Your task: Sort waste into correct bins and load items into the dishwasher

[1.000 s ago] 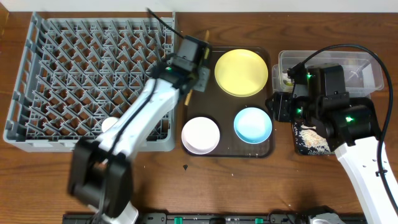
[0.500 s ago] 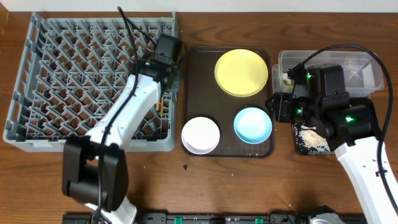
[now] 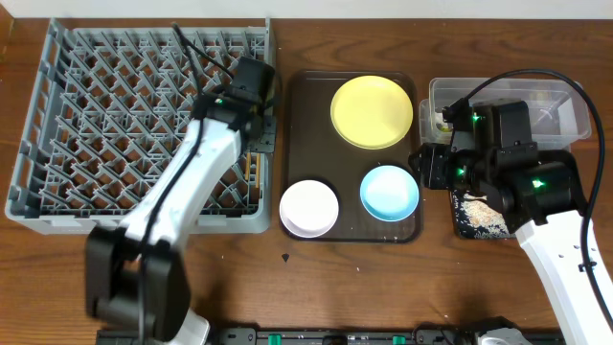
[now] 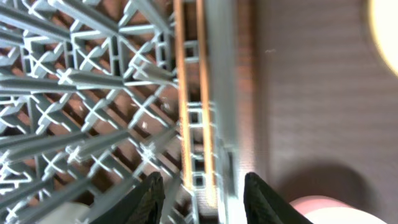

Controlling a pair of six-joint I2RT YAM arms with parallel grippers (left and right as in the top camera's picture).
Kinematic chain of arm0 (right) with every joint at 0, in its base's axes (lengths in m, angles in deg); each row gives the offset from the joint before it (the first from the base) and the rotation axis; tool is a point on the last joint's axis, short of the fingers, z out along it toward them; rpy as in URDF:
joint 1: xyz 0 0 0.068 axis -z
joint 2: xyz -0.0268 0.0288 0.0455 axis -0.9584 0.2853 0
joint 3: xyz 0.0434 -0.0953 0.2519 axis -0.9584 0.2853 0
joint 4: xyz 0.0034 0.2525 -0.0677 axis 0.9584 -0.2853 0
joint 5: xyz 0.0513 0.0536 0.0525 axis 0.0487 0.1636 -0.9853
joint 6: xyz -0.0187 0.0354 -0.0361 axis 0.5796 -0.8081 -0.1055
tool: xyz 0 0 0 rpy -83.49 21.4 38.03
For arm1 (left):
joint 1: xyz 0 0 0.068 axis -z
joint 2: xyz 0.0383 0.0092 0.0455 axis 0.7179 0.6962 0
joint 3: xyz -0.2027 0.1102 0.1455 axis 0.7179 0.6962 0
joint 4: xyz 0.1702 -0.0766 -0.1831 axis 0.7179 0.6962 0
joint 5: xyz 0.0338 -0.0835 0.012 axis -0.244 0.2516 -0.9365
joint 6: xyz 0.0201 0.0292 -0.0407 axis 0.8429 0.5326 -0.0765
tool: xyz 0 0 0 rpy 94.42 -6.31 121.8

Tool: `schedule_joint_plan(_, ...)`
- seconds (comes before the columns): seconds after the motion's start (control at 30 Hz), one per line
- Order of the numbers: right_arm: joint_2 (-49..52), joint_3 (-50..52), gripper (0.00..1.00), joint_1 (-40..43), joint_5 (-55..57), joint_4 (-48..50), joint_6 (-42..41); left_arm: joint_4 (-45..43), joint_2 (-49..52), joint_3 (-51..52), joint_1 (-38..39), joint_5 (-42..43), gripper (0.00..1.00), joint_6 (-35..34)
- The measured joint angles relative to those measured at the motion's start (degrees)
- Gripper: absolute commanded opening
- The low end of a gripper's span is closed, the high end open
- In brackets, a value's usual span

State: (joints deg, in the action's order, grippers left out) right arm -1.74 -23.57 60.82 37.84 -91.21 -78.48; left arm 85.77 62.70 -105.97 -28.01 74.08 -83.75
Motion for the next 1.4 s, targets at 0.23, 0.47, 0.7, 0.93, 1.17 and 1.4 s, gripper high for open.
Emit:
schedule_joint_plan(0.23, 0.00, -0.02, 0.55, 0.00, 0.00, 0.00, 0.02, 2.60, -10.67, -0.98, 3.93, 15.39, 0.46, 0.00)
schedule_joint_plan(0.47, 0.00, 0.00, 0.59, 0.00, 0.00, 0.00, 0.02, 3.58, -9.07, -0.92, 12.15, 21.44, 0.46, -1.57)
schedule_joint_plan(0.7, 0.00, 0.00, 0.60, 0.00, -0.02, 0.00, 0.02, -2.12, -4.13, 0.74, 17.11, 21.81, 0.46, -6.82)
schedule_joint_plan(0.93, 0.00, -0.02, 0.60, 0.00, -0.02, 0.00, 0.02, -9.77, 8.90, 0.90, 21.84, 21.86, 0.46, -10.71)
schedule_joint_plan(1.17, 0.00, 0.00, 0.61, 0.00, -0.02, -0.07, 0.02, -14.84, 18.29, 1.11, 23.58, 21.86, 0.41, -11.41)
schedule_joint_plan(1.4, 0.00, 0.00, 0.61, 0.00, -0.02, -0.24, 0.02, -16.63, 19.61, 1.31, 23.45, 21.79, 0.08, -12.17)
